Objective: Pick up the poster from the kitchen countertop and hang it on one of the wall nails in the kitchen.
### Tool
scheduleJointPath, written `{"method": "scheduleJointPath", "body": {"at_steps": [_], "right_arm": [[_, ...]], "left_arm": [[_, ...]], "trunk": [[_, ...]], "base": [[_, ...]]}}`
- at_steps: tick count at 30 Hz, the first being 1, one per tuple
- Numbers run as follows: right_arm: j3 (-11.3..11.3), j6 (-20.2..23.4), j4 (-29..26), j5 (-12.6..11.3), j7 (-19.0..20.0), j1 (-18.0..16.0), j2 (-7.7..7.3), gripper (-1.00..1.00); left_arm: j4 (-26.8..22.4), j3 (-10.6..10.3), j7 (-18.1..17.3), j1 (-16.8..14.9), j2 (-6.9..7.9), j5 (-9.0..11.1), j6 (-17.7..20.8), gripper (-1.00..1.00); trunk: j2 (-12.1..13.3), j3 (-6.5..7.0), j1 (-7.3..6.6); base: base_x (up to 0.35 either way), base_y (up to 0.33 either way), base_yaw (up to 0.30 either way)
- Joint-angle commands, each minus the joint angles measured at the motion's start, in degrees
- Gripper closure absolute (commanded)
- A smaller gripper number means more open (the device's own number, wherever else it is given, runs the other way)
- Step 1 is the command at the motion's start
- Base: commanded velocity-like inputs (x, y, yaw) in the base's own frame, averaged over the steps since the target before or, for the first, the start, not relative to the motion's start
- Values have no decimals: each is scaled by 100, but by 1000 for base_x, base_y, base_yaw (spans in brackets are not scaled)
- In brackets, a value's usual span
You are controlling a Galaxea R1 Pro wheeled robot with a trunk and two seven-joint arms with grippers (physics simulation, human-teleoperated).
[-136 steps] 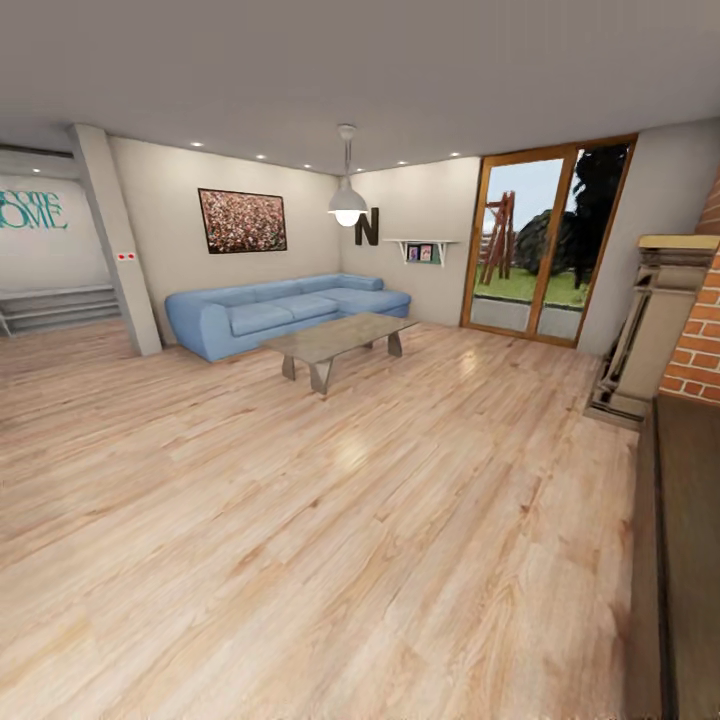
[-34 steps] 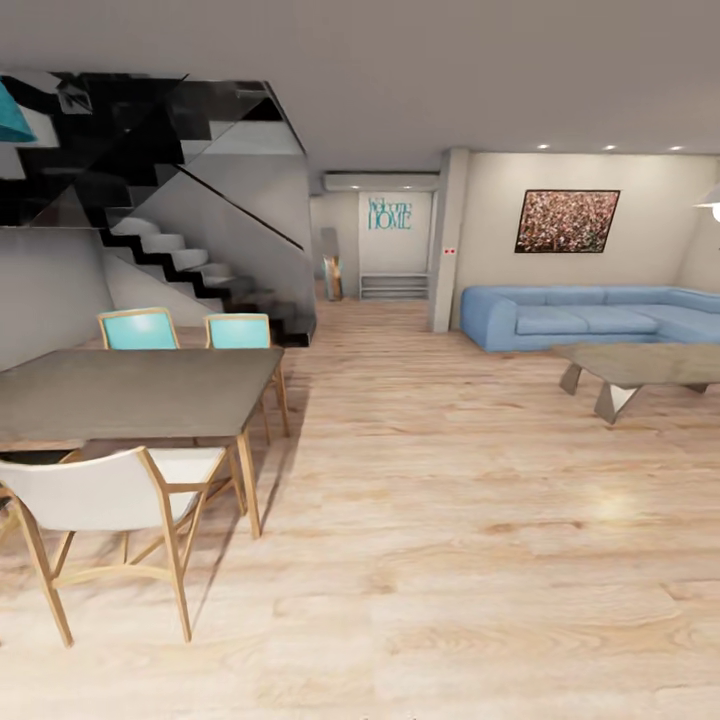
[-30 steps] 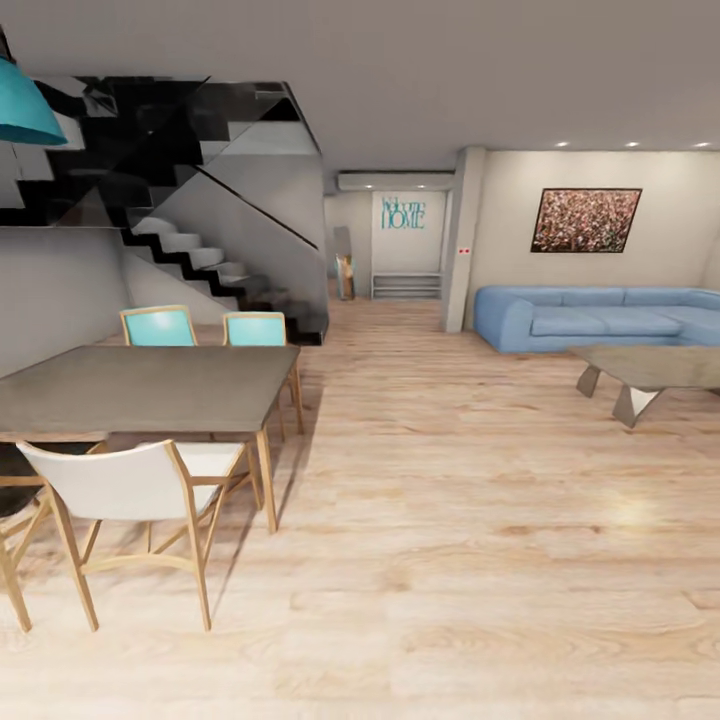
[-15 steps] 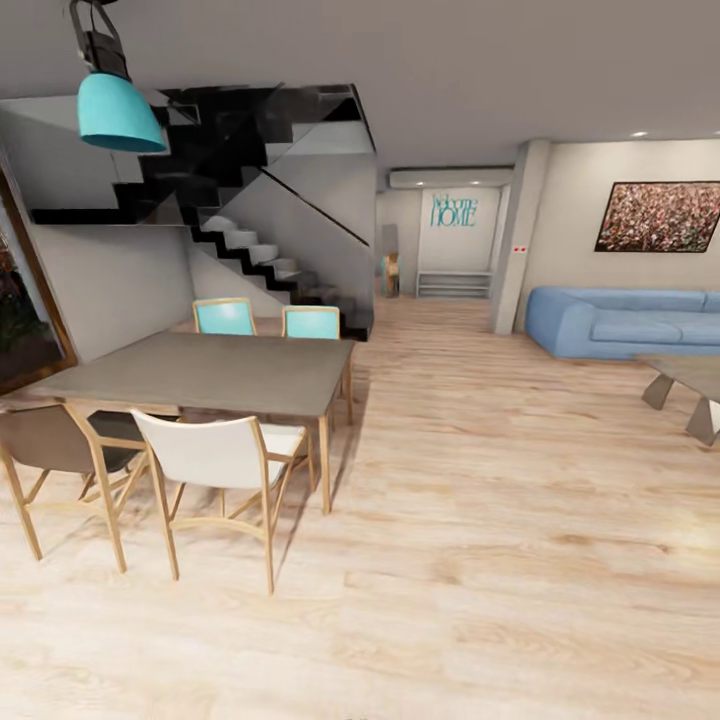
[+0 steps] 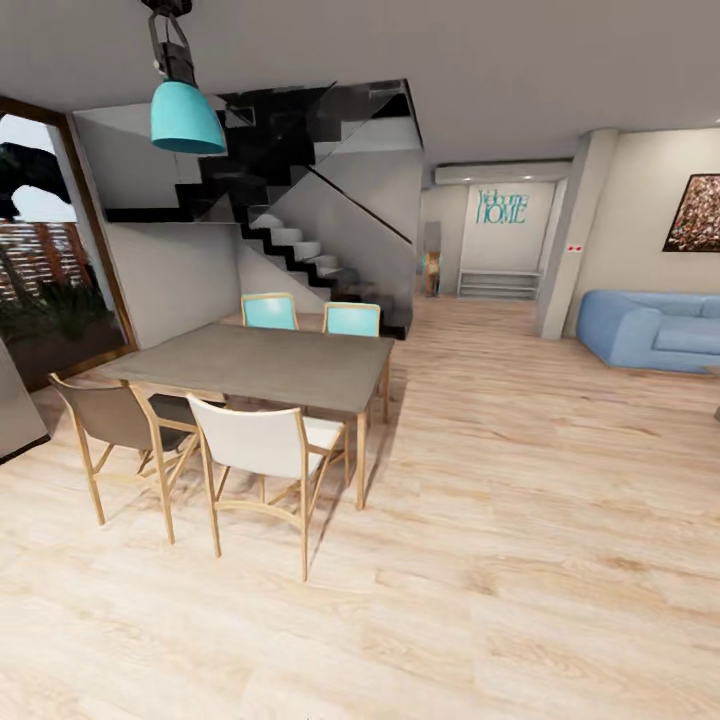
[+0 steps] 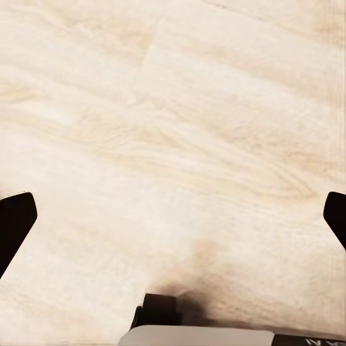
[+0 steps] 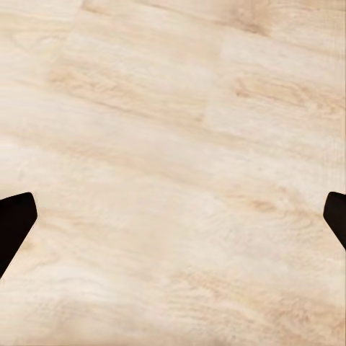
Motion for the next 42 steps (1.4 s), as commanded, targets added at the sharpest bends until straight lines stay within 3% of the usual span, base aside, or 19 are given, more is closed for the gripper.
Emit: {"method": "scheduleJointPath", "body": {"at_steps": [1, 13, 20, 42], "right_arm": [[5, -17, 5, 7, -5, -3, -1, -100], [0, -25, 142, 452, -141, -3, 14, -100], [4, -26, 184, 494, -305, -3, 24, -100], [5, -18, 200, 507, -330, -3, 26, -100]], "left_arm": [[-6, 15, 2, 1, -5, -1, -9, -100], [-8, 15, 2, 1, -5, -1, -9, -100], [-11, 15, 2, 1, -5, -1, -9, -100], [-6, 15, 2, 1, -5, -1, -9, -100]], "trunk": [[-2, -7, 0], [-2, -39, 0], [-2, -58, 0], [-2, -118, 0]], "base": [[0, 0, 267], [0, 0, 267], [0, 0, 267], [0, 0, 267]]}}
